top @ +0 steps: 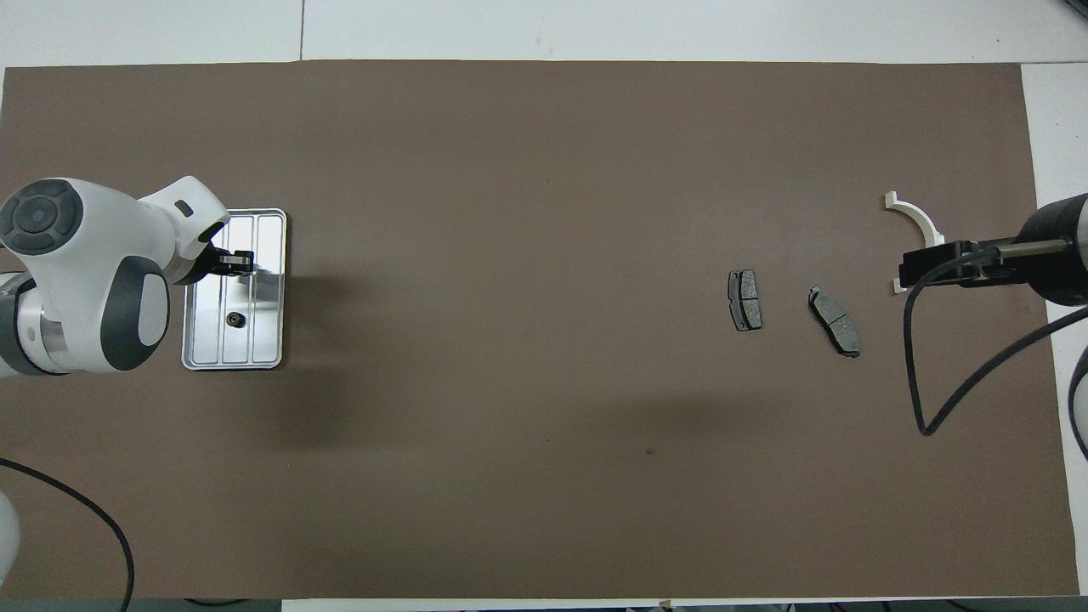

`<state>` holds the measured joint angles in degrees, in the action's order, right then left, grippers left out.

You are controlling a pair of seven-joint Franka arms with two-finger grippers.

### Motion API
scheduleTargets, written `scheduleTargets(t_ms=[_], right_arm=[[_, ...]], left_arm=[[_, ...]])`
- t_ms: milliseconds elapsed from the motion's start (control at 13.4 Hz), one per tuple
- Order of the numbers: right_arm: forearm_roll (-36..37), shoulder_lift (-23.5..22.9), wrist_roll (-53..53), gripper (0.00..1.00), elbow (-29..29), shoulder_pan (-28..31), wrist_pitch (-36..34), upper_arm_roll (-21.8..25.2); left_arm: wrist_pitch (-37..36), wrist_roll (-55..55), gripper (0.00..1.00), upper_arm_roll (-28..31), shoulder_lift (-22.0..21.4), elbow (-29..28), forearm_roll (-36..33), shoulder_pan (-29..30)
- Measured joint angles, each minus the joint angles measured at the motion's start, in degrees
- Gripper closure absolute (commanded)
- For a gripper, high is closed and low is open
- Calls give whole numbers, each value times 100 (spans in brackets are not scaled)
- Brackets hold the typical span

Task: Pick bearing gear from pile to tray

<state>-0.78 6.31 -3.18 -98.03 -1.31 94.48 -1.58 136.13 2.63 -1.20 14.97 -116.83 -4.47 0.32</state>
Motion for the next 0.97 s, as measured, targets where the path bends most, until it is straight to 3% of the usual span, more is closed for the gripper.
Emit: scheduleTargets(t_ms=[820, 895, 970], right_arm=[[0, 0, 0, 0, 0, 13, 0, 17], [0, 0, 0, 0, 0, 14, 0, 17], [0, 0, 0, 0, 0, 14, 0, 18]], left_arm=[[586, 140, 100, -81, 98, -260, 181, 140], [626, 140, 94, -83, 107, -288, 188, 140], [644, 140, 71, -83, 110, -295, 191, 140]])
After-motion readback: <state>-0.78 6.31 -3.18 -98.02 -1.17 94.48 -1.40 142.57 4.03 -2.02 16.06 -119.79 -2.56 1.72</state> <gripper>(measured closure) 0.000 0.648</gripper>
